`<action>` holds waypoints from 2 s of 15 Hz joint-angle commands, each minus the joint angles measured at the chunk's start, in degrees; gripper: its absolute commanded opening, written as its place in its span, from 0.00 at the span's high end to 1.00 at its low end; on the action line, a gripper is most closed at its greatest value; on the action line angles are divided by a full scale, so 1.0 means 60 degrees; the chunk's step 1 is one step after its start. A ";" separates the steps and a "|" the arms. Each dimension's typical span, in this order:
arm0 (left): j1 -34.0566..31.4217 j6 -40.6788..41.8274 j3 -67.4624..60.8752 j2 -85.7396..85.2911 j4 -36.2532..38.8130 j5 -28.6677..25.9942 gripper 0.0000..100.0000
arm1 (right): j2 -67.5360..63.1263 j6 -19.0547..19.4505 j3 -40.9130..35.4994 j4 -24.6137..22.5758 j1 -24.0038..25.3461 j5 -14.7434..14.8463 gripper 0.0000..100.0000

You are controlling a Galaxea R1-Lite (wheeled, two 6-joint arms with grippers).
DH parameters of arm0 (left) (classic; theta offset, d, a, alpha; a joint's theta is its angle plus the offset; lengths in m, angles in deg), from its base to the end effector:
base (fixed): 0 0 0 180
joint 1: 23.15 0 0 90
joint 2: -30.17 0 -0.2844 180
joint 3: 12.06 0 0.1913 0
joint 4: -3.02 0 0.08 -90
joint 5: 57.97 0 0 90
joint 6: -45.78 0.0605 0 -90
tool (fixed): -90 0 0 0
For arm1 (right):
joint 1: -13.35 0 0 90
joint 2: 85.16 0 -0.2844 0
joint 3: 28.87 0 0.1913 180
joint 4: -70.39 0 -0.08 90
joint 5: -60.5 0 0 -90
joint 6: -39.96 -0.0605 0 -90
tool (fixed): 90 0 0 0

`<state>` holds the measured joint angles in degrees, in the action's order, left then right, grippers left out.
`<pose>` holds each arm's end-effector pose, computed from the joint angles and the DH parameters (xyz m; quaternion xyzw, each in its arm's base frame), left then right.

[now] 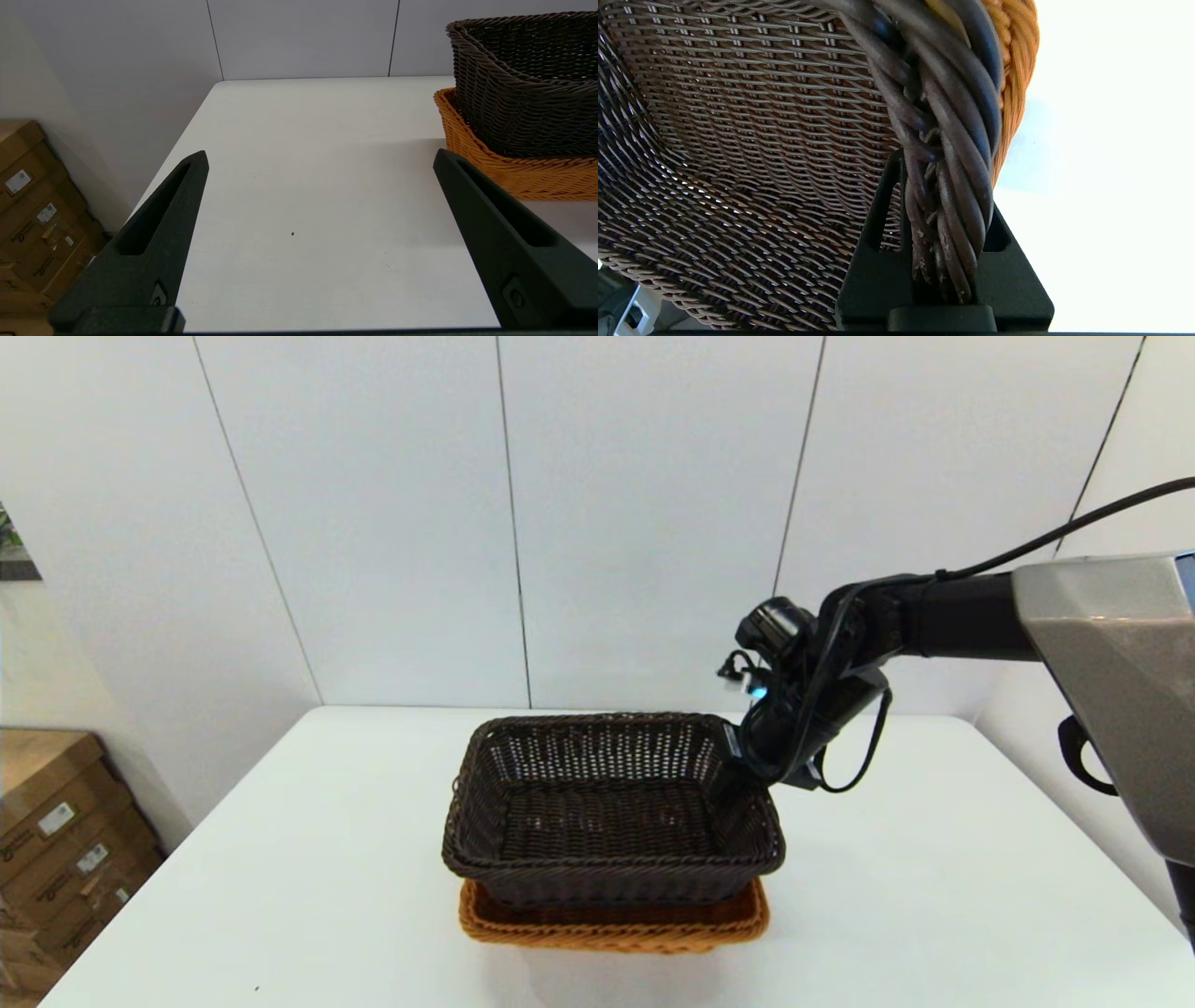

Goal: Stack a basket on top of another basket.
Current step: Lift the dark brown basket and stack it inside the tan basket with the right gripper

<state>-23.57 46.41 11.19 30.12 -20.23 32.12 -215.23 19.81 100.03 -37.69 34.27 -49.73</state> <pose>0.0318 0.0003 0.0755 0.0055 -0.0004 0.0045 1.0000 0.3793 0.1674 0.0829 0.1280 0.6357 0.1738 0.7412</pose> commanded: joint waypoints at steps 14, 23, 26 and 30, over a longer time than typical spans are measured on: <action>-0.0004 -0.0001 -0.0015 -0.0007 0.0000 -0.0002 0.00 | -0.0440 -0.0055 0.0291 0.0061 -0.0015 -0.0013 1.00; -0.0004 -0.0001 -0.0015 -0.0007 0.0000 -0.0002 0.00 | -0.0264 -0.0084 0.0276 0.0105 -0.0132 -0.0013 1.00; -0.0004 -0.0001 -0.0015 -0.0007 0.0000 -0.0002 0.00 | -0.0147 -0.0084 0.0218 0.0120 -0.0161 -0.0028 1.00; -0.0004 -0.0001 -0.0015 -0.0007 0.0000 -0.0002 0.00 | -0.0191 -0.0025 0.0203 0.0427 -0.0161 -0.0042 1.00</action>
<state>-23.57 46.38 11.19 30.12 -20.23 32.12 -216.35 19.65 101.26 -35.88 33.29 -49.86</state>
